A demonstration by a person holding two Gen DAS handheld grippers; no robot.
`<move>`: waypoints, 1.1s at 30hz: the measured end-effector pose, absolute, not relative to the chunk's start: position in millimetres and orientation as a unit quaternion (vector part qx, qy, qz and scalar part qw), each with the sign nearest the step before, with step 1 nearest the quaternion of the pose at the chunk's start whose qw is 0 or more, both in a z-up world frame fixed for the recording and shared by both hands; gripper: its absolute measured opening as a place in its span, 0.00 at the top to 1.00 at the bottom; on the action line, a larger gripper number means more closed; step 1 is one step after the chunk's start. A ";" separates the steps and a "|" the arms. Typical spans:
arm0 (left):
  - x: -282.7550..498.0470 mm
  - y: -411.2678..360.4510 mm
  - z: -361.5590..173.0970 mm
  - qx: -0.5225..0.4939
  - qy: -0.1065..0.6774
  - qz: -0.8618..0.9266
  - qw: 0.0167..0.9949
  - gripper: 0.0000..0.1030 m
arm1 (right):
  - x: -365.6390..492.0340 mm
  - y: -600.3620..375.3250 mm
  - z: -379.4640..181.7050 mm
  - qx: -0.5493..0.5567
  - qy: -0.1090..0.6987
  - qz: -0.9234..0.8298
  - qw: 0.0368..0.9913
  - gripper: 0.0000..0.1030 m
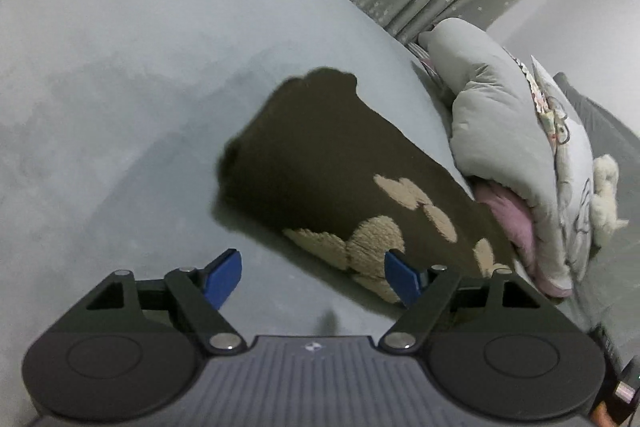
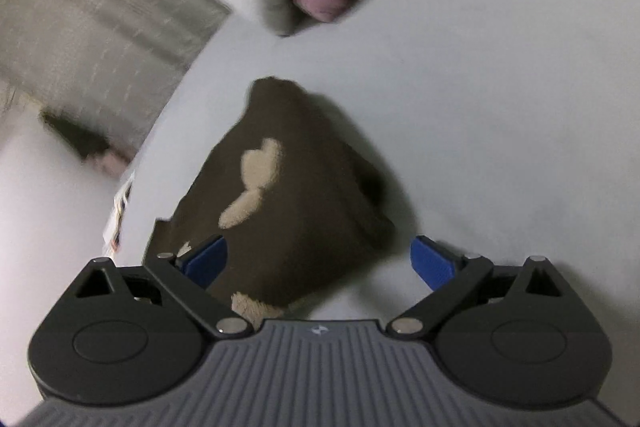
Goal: Fold clothes
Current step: 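Grasp the rolled sweater bundle with both grippers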
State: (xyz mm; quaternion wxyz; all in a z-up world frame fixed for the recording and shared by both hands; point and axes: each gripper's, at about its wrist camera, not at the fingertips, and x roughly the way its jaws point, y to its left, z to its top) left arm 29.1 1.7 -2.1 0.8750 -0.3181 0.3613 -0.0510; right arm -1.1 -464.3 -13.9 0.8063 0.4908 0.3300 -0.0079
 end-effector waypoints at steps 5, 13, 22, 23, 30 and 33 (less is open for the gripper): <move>47.0 9.3 -17.4 -0.359 0.347 -0.042 0.866 0.23 | -12.6 -472.9 -36.2 0.562 0.290 0.002 0.775 0.05; 71.6 -2.2 -18.3 -0.358 0.321 -0.030 0.877 0.04 | 1.5 -453.6 -38.3 0.524 0.249 -0.001 0.814 0.02; 89.8 -21.6 -22.9 -0.334 0.296 -0.005 0.895 0.01 | 30.7 -426.0 -38.2 0.447 0.227 -0.021 0.865 0.00; 91.0 -22.6 -23.2 -0.330 0.294 -0.005 0.897 0.01 | 33.3 -422.3 -37.7 0.437 0.221 -0.024 0.872 0.00; 95.0 -17.0 -27.0 -0.324 0.275 0.007 0.905 0.26 | 48.1 -419.8 -43.6 0.430 0.199 -0.022 0.880 0.00; 95.3 -12.9 -28.7 -0.335 0.271 0.004 0.902 0.28 | 52.4 -417.3 -43.9 0.422 0.194 -0.027 0.885 0.00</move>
